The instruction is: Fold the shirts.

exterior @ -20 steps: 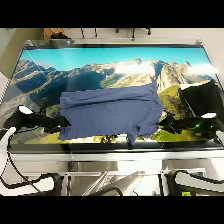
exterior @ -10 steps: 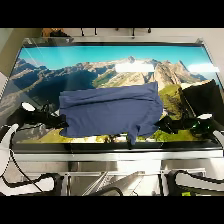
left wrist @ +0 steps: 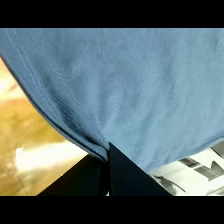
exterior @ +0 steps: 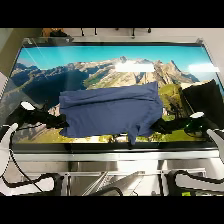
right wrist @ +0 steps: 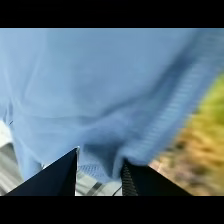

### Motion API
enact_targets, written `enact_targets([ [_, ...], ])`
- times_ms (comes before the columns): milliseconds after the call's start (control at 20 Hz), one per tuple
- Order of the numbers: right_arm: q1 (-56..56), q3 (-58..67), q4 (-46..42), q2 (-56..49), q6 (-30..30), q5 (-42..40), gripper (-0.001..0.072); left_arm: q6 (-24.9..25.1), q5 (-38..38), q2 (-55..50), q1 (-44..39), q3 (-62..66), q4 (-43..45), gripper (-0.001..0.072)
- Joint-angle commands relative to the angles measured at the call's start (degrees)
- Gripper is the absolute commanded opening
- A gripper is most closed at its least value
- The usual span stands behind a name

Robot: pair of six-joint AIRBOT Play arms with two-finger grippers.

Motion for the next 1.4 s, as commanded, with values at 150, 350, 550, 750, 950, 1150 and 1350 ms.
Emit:
enact_targets([
  [150,6.25,-2.4,1.4,0.11,0.07,0.96,0.0322,-0.07,-0.26,0.04,-0.04,0.04,-0.02,0.0018],
  [350,6.23,-3.37,1.88,0.13,-0.26,-0.22,0.0317,-0.07,-0.24,0.04,-0.04,0.04,0.0,0.0018],
  [550,5.77,-2.8,4.15,3.67,-1.9,2.29,0.0021,-0.07,-1.79,0.09,0.28,0.09,0.0,0.0018],
  [750,-4.11,-1.64,-5.75,14.25,4.35,11.61,0.002,-0.72,-6.27,3.63,5.95,0.04,3.06,0.0017],
  [950,-12.87,-1.6,-8.59,22.08,7.72,13.79,0.002,-0.68,-9.62,7.43,11.67,-1.01,4.96,0.0017],
  [1150,-12.48,-1.44,3.8,26.23,3.1,14.93,0.002,-0.66,-10.4,8.17,11.15,-2.36,4.83,0.0017],
  [1350,-9.38,1.46,15.58,23.8,-3.28,8.24,0.0021,-0.74,-11.17,6.6,7.32,3.45,4.81,0.0017],
])
